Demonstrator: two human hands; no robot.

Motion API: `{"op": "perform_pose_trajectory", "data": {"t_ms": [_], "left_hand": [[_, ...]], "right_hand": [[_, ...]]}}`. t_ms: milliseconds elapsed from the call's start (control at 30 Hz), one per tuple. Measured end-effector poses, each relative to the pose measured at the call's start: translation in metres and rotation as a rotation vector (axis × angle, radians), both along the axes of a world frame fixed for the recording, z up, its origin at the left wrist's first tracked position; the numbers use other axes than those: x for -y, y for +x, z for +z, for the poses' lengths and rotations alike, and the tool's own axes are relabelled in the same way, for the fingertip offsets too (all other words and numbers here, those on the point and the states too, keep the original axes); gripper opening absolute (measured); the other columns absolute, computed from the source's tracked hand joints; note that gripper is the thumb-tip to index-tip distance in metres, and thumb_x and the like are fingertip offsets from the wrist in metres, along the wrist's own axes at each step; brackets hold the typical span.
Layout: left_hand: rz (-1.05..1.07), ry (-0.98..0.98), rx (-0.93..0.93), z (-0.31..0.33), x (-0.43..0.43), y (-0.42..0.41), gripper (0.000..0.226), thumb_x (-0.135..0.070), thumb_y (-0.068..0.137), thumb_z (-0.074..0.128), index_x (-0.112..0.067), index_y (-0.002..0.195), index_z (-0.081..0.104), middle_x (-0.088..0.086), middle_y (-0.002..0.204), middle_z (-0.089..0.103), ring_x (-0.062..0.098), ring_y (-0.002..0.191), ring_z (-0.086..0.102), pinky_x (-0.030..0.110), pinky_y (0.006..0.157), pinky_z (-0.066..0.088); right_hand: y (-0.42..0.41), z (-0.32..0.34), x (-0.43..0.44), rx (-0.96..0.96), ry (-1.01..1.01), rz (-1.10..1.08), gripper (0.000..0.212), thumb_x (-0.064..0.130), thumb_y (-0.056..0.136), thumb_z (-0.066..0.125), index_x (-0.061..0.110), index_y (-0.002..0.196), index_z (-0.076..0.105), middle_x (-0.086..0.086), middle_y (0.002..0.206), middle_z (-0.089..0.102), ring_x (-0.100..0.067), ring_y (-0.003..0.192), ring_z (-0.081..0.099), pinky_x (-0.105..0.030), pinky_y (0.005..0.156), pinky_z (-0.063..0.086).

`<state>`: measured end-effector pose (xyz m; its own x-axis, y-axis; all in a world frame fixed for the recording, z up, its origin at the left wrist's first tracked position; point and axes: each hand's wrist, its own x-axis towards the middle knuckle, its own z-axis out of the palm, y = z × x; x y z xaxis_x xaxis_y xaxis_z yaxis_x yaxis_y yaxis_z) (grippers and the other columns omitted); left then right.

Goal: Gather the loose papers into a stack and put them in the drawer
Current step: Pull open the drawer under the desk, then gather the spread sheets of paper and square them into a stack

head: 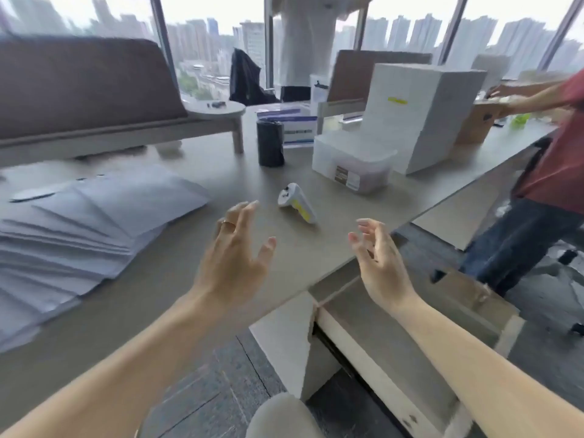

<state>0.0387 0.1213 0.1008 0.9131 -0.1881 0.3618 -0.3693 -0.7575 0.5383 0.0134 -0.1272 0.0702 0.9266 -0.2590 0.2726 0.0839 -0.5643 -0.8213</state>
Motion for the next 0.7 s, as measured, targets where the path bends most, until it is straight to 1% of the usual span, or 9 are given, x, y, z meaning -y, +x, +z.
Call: {"op": "perform_pose_trajectory", "data": {"t_ms": [67,133,200,267,367,433,533,633,700], "left_hand": [[0.144,0.108,-0.019,-0.005,-0.066,0.008,0.066,-0.042,0.098,0.055,-0.026,0.157,0.030,0.000,0.165,0.031,0.024,0.151,0.030,0.043,0.120,0.030],[0.286,0.190,-0.073,-0.014,-0.135,0.011,0.065,-0.045,0.097,0.053,-0.023,0.155,0.036,0.003,0.165,0.033,0.027,0.151,0.032,0.044,0.120,0.030],[0.413,0.212,-0.167,-0.021,-0.196,0.011,0.068,-0.053,0.094,0.047,-0.020,0.153,0.041,0.004,0.166,0.034,0.028,0.151,0.032,0.045,0.120,0.030],[0.486,0.239,-0.230,-0.023,-0.243,0.010,0.071,-0.060,0.093,0.039,-0.023,0.154,0.040,0.003,0.168,0.031,0.028,0.152,0.030,0.045,0.121,0.029],[0.557,0.307,-0.257,-0.024,-0.294,0.007,0.077,-0.071,0.093,0.028,-0.032,0.160,0.028,-0.002,0.172,0.019,0.026,0.157,0.020,0.047,0.124,0.022],[0.630,0.339,-0.308,-0.028,-0.324,-0.001,0.092,-0.084,0.081,0.012,-0.038,0.161,0.019,-0.002,0.173,0.015,0.026,0.158,0.015,0.052,0.125,0.017],[0.715,0.369,-0.435,-0.041,-0.358,-0.012,0.116,-0.098,0.061,-0.009,-0.044,0.162,0.005,0.000,0.174,0.003,0.026,0.161,0.002,0.052,0.127,0.004],[0.738,0.404,-0.436,-0.049,-0.363,-0.013,0.115,-0.096,0.058,-0.016,-0.046,0.161,-0.004,-0.002,0.175,-0.002,0.024,0.161,-0.006,0.052,0.127,-0.003],[0.753,0.404,-0.425,-0.051,-0.361,-0.010,0.112,-0.096,0.060,-0.014,-0.047,0.160,-0.006,-0.005,0.174,-0.004,0.022,0.160,-0.009,0.051,0.127,-0.006]], "right_hand": [[0.034,0.005,-0.053,-0.035,-0.015,0.137,0.052,0.051,0.096,0.053,0.019,0.138,0.051,0.002,0.137,0.056,-0.018,0.126,0.055,-0.030,0.098,0.041],[0.067,0.005,-0.104,-0.041,-0.069,0.225,0.046,0.038,0.097,0.061,0.010,0.134,0.057,-0.003,0.132,0.060,-0.024,0.123,0.059,-0.027,0.094,0.040],[0.095,0.005,-0.152,-0.040,-0.125,0.307,0.039,0.027,0.097,0.064,0.007,0.130,0.060,-0.007,0.129,0.064,-0.025,0.120,0.061,-0.028,0.095,0.043],[0.122,0.008,-0.194,-0.028,-0.153,0.367,0.035,0.027,0.097,0.063,0.010,0.128,0.062,-0.008,0.128,0.066,-0.024,0.119,0.063,-0.029,0.097,0.045],[0.167,0.015,-0.242,-0.030,-0.223,0.439,0.036,0.034,0.098,0.060,0.014,0.127,0.063,-0.008,0.129,0.066,-0.023,0.107,0.065,-0.027,0.089,0.041],[0.201,0.021,-0.264,-0.098,-0.278,0.456,0.044,0.041,0.098,0.057,0.015,0.133,0.060,-0.011,0.135,0.061,-0.026,0.106,0.062,-0.028,0.087,0.040],[0.254,0.022,-0.284,-0.271,-0.297,0.390,0.064,0.054,0.093,0.058,0.017,0.143,0.049,-0.015,0.146,0.054,-0.033,0.128,0.054,-0.034,0.095,0.040],[0.295,0.022,-0.297,-0.456,-0.391,0.363,0.093,0.062,0.080,0.070,0.012,0.152,0.037,-0.014,0.152,0.048,-0.035,0.133,0.051,-0.039,0.102,0.041],[0.317,0.025,-0.303,-0.488,-0.499,0.338,0.103,0.060,0.068,0.082,0.008,0.148,0.044,-0.013,0.146,0.054,-0.035,0.128,0.054,-0.040,0.103,0.044]]}}
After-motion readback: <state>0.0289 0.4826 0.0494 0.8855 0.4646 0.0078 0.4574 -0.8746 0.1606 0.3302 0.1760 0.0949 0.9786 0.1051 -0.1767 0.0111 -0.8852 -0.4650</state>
